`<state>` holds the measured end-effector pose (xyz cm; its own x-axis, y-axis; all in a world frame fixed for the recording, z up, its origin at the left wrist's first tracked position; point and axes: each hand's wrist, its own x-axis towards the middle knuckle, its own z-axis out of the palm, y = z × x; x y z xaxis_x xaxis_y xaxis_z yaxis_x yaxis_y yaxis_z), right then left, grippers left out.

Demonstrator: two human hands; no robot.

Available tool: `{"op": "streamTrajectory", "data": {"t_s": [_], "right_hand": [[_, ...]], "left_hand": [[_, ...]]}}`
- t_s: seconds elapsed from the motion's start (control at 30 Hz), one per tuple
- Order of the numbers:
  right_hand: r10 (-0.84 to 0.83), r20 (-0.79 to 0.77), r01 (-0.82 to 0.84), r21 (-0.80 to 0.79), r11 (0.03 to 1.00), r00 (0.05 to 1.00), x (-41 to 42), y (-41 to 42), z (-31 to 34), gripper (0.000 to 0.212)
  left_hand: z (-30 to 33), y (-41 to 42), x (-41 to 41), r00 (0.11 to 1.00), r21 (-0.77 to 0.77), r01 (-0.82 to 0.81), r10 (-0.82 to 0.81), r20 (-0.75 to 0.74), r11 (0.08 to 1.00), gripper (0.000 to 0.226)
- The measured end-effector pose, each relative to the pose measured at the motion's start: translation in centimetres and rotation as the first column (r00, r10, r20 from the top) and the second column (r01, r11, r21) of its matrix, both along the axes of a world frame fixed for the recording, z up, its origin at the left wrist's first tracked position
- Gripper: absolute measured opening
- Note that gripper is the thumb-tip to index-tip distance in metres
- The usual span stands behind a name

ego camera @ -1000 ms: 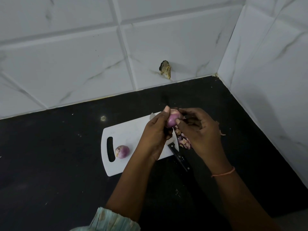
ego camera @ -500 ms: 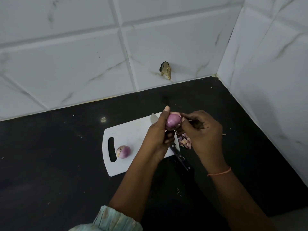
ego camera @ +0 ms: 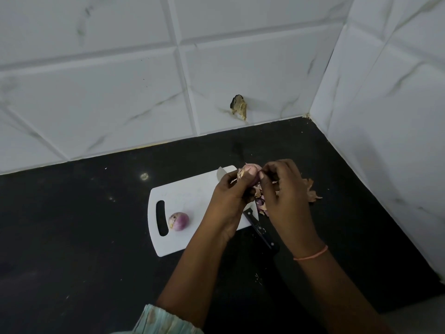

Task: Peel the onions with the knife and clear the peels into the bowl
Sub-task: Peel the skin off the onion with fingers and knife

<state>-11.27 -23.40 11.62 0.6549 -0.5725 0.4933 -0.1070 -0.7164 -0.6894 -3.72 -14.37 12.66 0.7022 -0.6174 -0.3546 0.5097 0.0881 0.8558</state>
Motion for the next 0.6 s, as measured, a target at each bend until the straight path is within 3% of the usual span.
{"op": "streamTrajectory", "data": {"t_s": [0.13,0.3,0.37,0.47,0.6], "right_hand": [[0.008,-0.091,-0.003,0.053,0.999,0.996,-0.1,0.0,0.2,0.014],[-0.033,-0.07,0.052,0.296,0.954,0.997,-0.3,-0.6,1.2,0.01],[-0.065,-0.035,0.074,0.436,0.897,0.997,-0.2,-0.8,1.5,0.009],[-0.143,0.014,0.098,0.661,0.744,0.99,0.0,-0.8,1.4,0.005],[-0.158,0.07,0.054,0.741,0.669,0.985,0.1,-0.4,1.6,0.019]], "left_hand": [[0.2,0.6,0.7,0.998,-0.01,0.049,-0.049,0.043,0.999,0.033],[1.0,1.1,1.8,0.986,-0.059,0.148,-0.143,0.08,0.987,0.023],[1.0,1.2,2.2,0.985,-0.063,0.154,-0.149,0.084,0.986,0.023],[0.7,1.2,2.6,0.992,-0.067,0.123,-0.12,0.044,0.99,0.039],[0.2,0.9,3.1,0.995,-0.068,0.084,-0.088,-0.057,0.994,0.034]]}}
